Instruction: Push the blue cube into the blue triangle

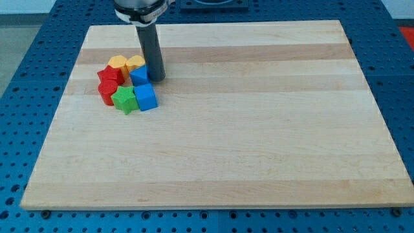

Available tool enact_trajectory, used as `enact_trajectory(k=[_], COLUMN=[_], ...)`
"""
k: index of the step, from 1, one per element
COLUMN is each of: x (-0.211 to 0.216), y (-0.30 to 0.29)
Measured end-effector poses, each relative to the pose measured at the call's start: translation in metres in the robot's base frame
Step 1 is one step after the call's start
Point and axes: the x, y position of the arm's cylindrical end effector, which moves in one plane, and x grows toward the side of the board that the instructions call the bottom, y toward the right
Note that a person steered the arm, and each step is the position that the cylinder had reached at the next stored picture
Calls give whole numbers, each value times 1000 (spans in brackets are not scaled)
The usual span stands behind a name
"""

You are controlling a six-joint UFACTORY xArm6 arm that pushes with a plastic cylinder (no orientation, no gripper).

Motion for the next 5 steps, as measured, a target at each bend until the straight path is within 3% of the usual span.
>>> enact_trajectory(k=[2, 4, 5], x=[0, 11, 67], y=[-8, 50, 39])
